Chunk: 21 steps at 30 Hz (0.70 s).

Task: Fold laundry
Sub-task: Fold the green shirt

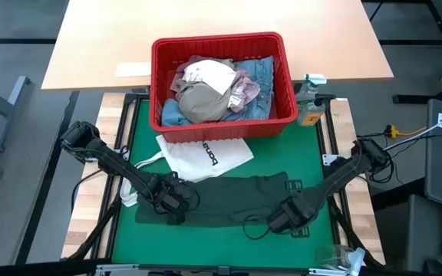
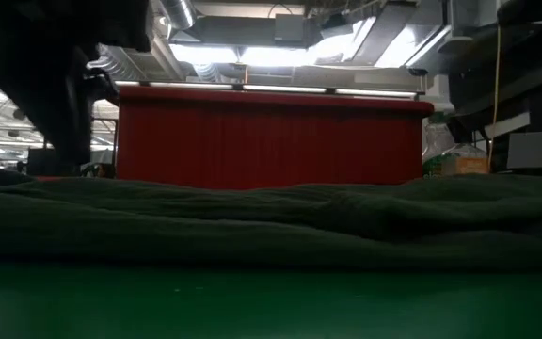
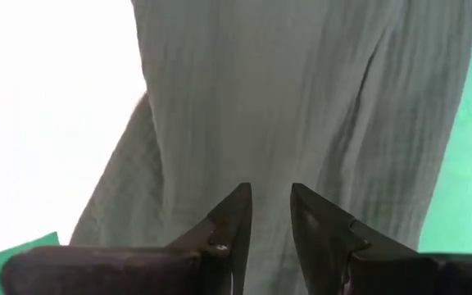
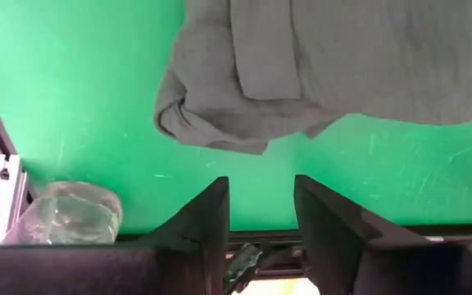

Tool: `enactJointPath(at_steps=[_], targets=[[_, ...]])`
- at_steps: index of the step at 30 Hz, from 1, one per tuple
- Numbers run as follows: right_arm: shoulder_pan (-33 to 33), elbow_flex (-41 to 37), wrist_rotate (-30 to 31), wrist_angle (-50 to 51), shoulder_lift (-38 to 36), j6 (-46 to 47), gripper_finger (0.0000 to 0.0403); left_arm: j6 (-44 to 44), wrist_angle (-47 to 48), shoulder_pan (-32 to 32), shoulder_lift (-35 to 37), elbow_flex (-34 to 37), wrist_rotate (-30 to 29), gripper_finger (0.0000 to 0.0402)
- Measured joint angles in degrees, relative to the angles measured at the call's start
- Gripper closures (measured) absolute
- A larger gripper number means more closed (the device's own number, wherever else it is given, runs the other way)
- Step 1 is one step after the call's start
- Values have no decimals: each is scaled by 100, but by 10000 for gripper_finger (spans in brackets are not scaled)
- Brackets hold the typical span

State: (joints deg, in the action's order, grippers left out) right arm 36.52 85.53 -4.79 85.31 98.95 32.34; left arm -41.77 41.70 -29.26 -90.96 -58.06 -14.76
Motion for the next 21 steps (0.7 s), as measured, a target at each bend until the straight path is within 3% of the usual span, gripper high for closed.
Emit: enactJointPath(at_steps=[7, 14, 17, 21], targets=[[-18, -1088, 322, -197, -1296, 1117, 265, 38, -71, 0, 0, -2, -77, 319], [-18, -3053, 618, -2839, -2872, 2849, 265, 38, -165, 0, 2, -2, -79, 319], [-18, -3695, 685, -3784, -3136, 3336, 265, 38, -223, 0, 2, -4, -79, 319], [-18, -4168, 550, -4139, -3134, 3462, 265, 36, -233, 0, 2, -4, -79, 319]])
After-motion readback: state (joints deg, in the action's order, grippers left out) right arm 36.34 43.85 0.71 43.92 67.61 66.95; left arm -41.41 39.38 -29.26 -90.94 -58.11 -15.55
